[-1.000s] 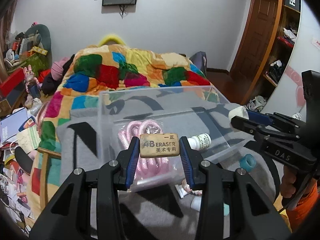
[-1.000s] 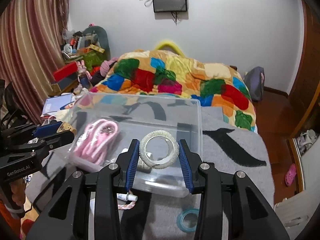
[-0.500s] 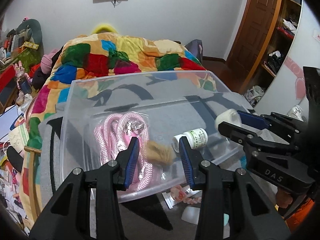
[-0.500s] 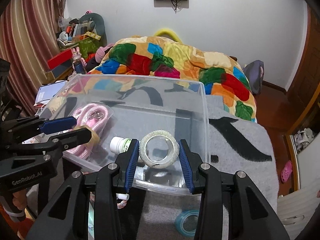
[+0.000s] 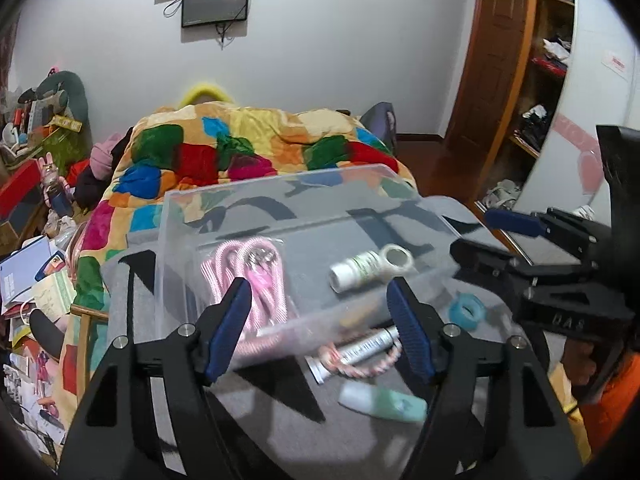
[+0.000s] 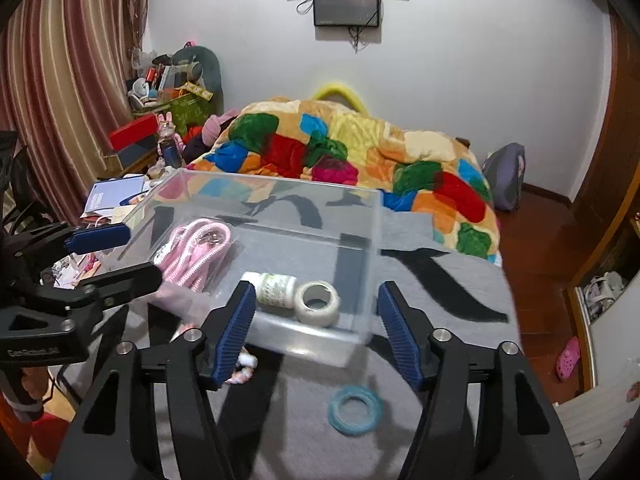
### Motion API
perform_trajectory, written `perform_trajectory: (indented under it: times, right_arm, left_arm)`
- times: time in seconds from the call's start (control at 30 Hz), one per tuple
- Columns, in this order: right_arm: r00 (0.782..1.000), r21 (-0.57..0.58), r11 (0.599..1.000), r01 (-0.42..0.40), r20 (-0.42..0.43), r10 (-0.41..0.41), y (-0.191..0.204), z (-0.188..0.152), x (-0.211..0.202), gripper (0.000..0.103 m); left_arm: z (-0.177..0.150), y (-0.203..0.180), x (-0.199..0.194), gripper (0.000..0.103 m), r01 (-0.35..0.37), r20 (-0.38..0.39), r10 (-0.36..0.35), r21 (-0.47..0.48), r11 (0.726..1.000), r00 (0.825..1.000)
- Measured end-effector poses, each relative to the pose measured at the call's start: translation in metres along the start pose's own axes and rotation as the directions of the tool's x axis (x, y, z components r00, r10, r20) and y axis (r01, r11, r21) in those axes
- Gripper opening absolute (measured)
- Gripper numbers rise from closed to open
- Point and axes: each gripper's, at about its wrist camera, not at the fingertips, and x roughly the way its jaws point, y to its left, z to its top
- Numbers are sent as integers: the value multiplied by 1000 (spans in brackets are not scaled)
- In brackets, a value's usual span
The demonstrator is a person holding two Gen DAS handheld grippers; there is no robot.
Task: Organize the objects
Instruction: 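Place eraser into the box with left tool while right tool places tape roll, then grasp mint-green bottle with left tool while right tool grasps blue tape roll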
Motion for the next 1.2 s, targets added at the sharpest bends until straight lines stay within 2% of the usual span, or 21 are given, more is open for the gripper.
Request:
perform_trajectory:
  times: [0.23,0.33,0.47,0.6,0.77,0.97,1.0,1.13,1.2]
  right_arm:
    - [999,43,999,28,-44,-26,-23,-30,-9,63]
    - [996,66,998,25,-82,-19,-28,-45,-3,63]
    - [989,78,997,28,-148,-17,-29,-64,15,63]
    - [982,69,997,35,-186,-21,-25,-77,31,63]
    - [979,90,994,62,-201,-43,-32,-80,46,62]
    - [982,106,994,37,-186,-17,-32,-81,44,39]
    - [982,103,994,32,-187,-12,-30,-82,43,36]
    - [983,107,994,2,-180,17,-22,-83,36,36]
    - [984,108,994,-12,-173,30,-18,-84,31,36]
  left_arm:
    - [-29,-16,9,78,6,-77,-7,-8,1000,997]
    - [-43,-20,25,83,6,-139,-11,-33,999,990]
    - [-58,-32,50,84,-7,-221,-3,-46,999,975]
    - [-65,-37,58,84,-50,-221,42,-30,998,974]
    - [-73,-32,47,83,-61,-204,55,-23,998,977]
    - [-77,-20,42,62,-61,-197,52,-41,997,979]
    - [-76,-20,43,54,-55,-195,45,-44,998,980]
    - [-75,-25,45,24,-41,-189,34,-31,999,981]
    - [-75,-27,42,24,-36,-185,31,-25,999,982]
